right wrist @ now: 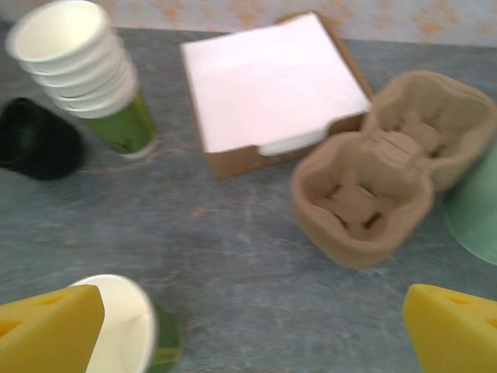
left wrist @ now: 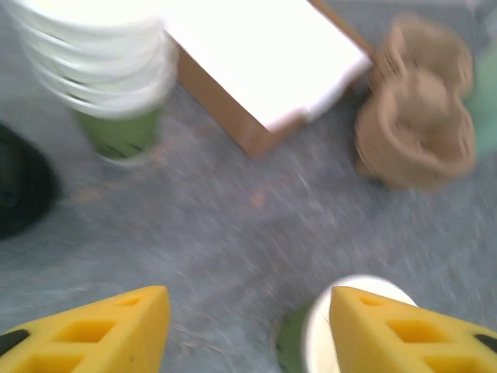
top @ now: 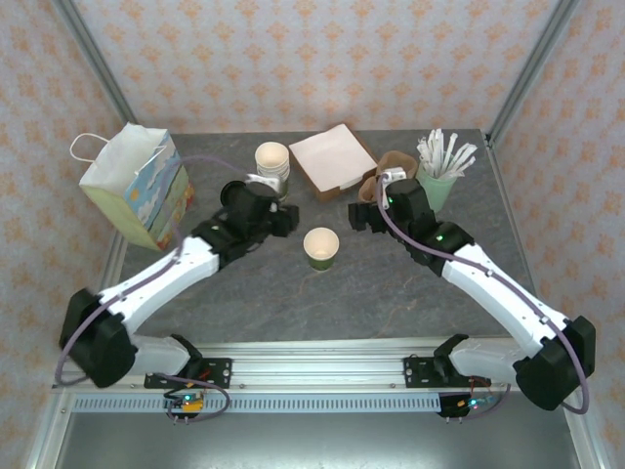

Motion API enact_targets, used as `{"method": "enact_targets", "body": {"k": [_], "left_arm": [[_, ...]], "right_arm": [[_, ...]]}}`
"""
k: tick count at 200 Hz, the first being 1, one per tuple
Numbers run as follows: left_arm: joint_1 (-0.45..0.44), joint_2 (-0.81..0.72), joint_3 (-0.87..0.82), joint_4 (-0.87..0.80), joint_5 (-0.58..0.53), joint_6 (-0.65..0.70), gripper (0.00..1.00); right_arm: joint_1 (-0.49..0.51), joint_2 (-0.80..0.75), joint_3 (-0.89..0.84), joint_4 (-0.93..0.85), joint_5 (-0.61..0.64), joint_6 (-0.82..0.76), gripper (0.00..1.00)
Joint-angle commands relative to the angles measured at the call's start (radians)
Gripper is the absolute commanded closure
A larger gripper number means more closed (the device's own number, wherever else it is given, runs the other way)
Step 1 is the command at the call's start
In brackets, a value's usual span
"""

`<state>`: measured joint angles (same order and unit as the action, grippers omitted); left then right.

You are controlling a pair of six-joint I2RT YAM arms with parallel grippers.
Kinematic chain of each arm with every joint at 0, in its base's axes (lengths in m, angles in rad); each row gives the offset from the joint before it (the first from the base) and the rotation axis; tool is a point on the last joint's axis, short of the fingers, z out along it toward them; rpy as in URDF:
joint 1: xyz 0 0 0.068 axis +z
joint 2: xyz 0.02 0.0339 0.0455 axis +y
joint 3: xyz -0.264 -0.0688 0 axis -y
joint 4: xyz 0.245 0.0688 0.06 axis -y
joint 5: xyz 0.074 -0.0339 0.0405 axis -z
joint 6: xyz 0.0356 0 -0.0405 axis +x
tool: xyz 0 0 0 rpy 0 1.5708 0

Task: Pack the takeout coffee

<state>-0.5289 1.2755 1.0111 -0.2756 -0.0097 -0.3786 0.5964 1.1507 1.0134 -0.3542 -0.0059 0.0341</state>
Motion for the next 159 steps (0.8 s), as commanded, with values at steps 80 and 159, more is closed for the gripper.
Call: {"method": "enact_targets", "body": {"k": [80,159], "left_arm": [[0.456,0.226,-0.011,0.043,0.030,-0.059,0.42],[0.501,0.440,0.135,0.053,0.128,-0.018,0.47]], "right_arm": [[0.038,0.071,-0.002,0.109,-0.049,-0.029,0.01],[0.037,0.086,-0.010,0.114,-0.047,-0.023,0.01]]}}
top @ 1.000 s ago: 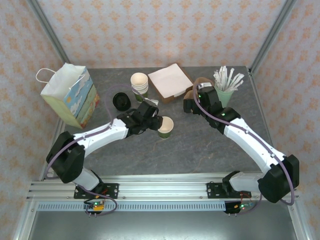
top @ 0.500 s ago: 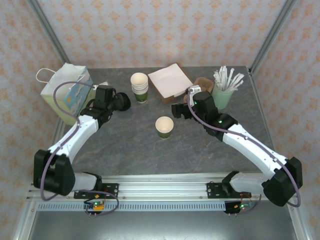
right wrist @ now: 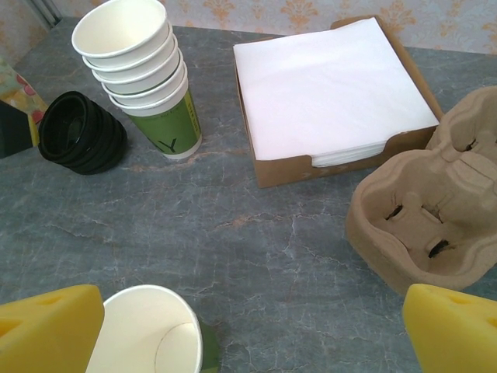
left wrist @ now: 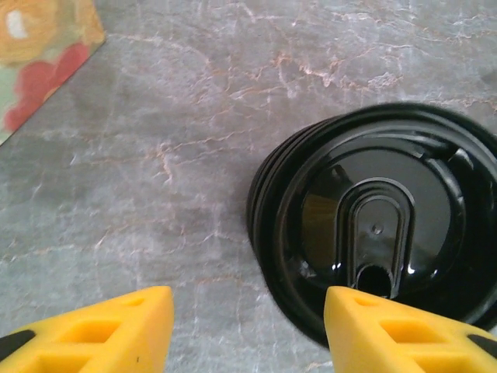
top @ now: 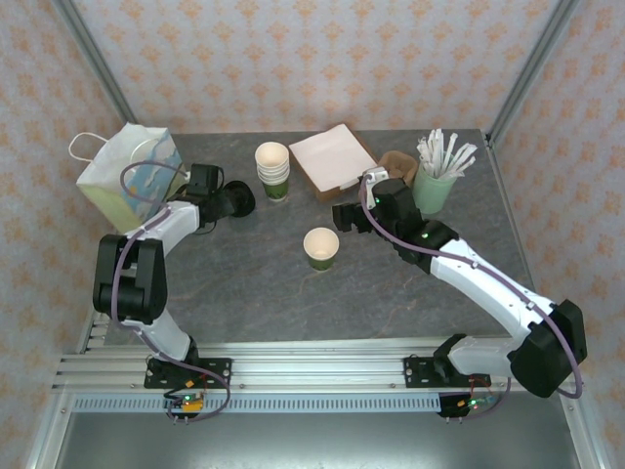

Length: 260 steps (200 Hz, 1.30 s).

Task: Pack the takeout coffee

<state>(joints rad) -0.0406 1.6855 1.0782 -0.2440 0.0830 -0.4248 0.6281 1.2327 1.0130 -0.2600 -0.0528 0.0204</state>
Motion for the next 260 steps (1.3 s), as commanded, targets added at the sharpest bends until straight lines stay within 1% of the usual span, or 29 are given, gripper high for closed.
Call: {"method": "enact_targets", "body": {"k": [1,53,82,131,174,215,260], "left_arm": [[0.013,0.031,0.070,0.021,0.035,0.029,0.47],[0.021,0.118,0.153,-0.003,0.036,0.048,0.61],[0.022,0.142,0.187,-0.021,0.034,0.062,0.65],[0.022,0.164,0.210,-0.048,0.018,0.080,0.64],[0.022,0.175,0.208,-0.054,0.029,0.090,0.65],[0.022,0.183,0.216,-0.071,0.028,0.100,0.65],[0.023,0.178,0.213,-0.070,0.032,0.102,0.73]], "right_arm": [[0.005,0.004,-0.011,0.020,-0.001,-0.009,0.01],[0.005,0.006,-0.007,0.009,0.002,-0.005,0.01],[0.004,0.009,-0.001,0.004,0.002,-0.006,0.01],[0.005,0.025,0.010,0.004,-0.002,-0.002,0.01],[0.005,0.033,0.011,0.003,0.001,-0.001,0.01],[0.005,0.031,0.001,0.003,0.008,0.001,0.01],[0.005,0.028,-0.001,0.003,0.011,0.001,0.01]]}}
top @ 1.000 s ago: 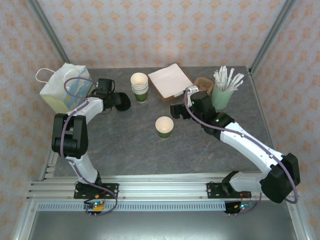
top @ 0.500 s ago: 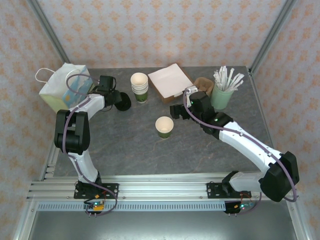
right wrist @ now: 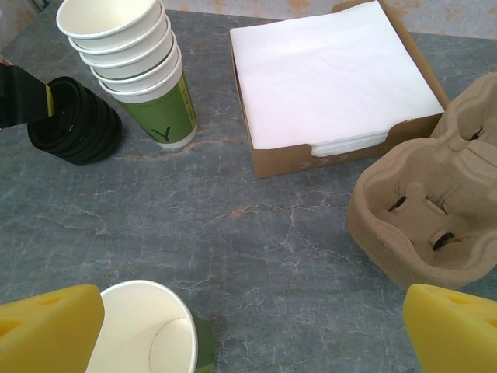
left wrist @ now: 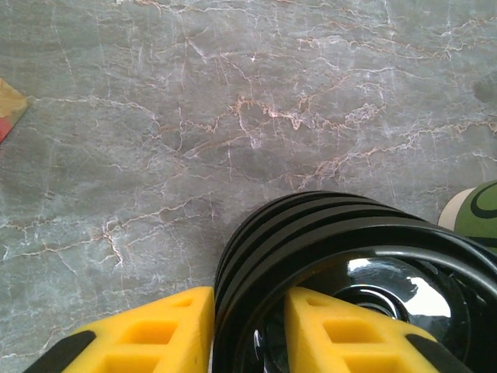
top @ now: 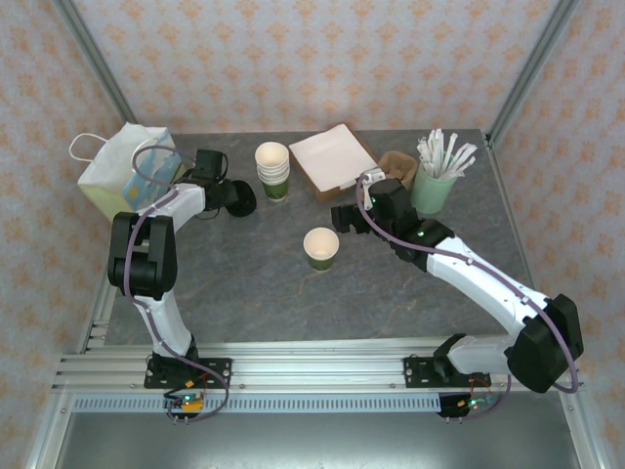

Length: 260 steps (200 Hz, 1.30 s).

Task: Pack the takeout coffee

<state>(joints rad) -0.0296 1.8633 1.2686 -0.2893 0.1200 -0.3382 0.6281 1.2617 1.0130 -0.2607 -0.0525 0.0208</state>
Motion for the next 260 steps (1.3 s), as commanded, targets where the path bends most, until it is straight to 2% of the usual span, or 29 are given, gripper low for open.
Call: {"method": "enact_targets", "body": {"k": [1,60,104,164,214,260], "left_arm": [[0.011,0.000,0.023,-0.025,-0.005,0.015,0.73],[0.011,-0.030,0.029,-0.047,-0.021,0.033,0.79],[0.011,-0.046,0.031,-0.060,-0.028,0.042,0.79],[0.011,-0.046,0.035,-0.062,-0.036,0.042,0.73],[0.011,-0.042,0.037,-0.062,-0.029,0.045,0.80],[0.011,-0.058,0.044,-0.077,-0.041,0.054,0.82]], "right_arm": [[0.005,0.000,0.000,0.004,0.011,0.001,0.01],[0.005,0.006,-0.004,0.007,0.010,0.003,0.01],[0.005,0.009,-0.002,0.009,0.009,0.004,0.01],[0.006,0.016,0.000,0.009,0.005,0.005,0.01],[0.005,0.018,-0.001,0.008,0.006,0.005,0.01],[0.005,0.022,0.001,0.009,0.001,0.008,0.01]]}}
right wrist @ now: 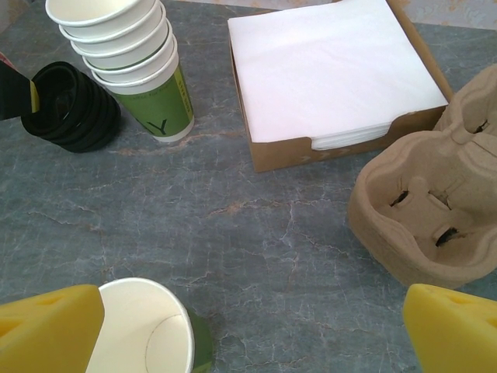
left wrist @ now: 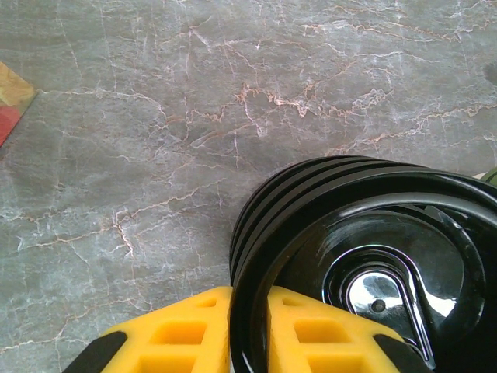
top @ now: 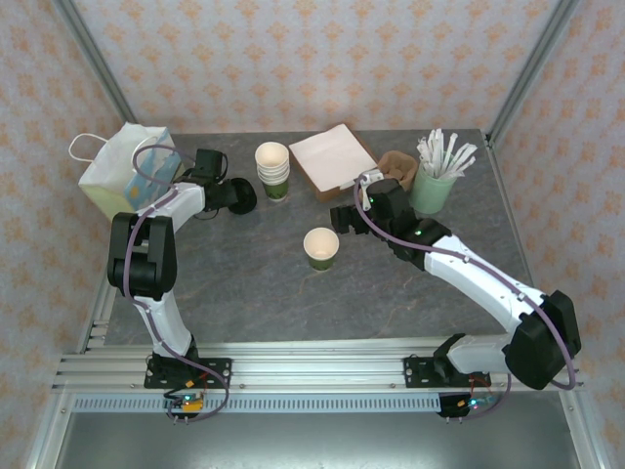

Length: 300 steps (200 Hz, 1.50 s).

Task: Pack the takeout coffee

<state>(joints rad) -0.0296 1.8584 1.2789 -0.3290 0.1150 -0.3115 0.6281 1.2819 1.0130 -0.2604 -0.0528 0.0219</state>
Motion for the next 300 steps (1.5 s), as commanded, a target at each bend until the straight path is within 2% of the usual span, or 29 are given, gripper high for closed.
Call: {"method": "enact_targets", "body": {"k": [1,76,179,300], "left_arm": [[0.010,-0.054,0.034,-0.038,-0.037,0.027,0.82],[0.011,-0.096,0.028,-0.050,-0.054,0.037,0.81],[0.011,-0.022,0.063,-0.060,-0.020,0.041,0.78],[0.009,-0.056,0.065,-0.060,-0.012,0.038,0.85]], "right_arm": [[0.004,0.002,0.001,0.009,0.001,0.006,0.01],[0.007,0.010,0.008,0.007,-0.007,0.007,0.01],[0.004,0.027,0.022,0.002,-0.015,0.010,0.01],[0.006,0.027,0.012,0.002,-0.015,0.018,0.01]]}}
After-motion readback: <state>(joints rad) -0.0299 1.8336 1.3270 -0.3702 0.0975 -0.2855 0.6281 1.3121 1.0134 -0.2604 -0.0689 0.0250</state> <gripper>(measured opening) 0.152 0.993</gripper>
